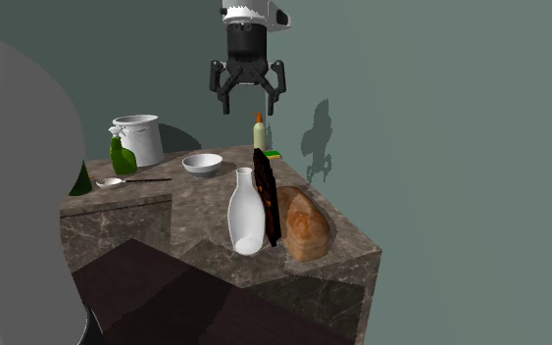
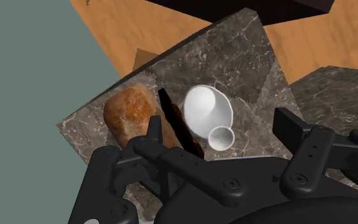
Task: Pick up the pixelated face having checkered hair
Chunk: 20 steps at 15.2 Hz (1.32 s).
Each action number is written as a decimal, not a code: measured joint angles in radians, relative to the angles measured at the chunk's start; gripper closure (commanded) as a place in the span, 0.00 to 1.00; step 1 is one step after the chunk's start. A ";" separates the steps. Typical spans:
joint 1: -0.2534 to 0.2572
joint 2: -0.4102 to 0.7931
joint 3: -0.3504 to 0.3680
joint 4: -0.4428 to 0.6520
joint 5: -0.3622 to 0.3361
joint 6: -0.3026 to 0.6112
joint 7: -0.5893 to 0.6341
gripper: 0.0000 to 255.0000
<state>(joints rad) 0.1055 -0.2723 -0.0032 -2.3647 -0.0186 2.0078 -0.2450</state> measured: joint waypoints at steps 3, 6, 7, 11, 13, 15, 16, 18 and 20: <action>0.014 0.102 0.016 0.025 -0.019 0.083 -0.015 0.00; 0.022 0.210 0.025 0.069 -0.045 0.152 -0.035 0.00; 0.026 0.245 0.029 0.091 -0.054 0.167 -0.040 0.00; 0.044 0.396 0.045 0.172 -0.098 0.244 -0.047 0.00; 0.052 0.467 0.049 0.216 -0.123 0.274 -0.054 0.00; 0.060 0.530 0.051 0.266 -0.147 0.292 -0.063 0.00; 0.063 0.579 0.051 0.310 -0.159 0.298 -0.071 0.00; 0.078 0.656 0.052 0.362 -0.186 0.324 -0.070 0.00; 0.094 0.739 0.052 0.428 -0.213 0.344 -0.071 0.00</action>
<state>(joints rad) 0.1994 0.4668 0.0490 -1.9364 -0.2314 2.3515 -0.3162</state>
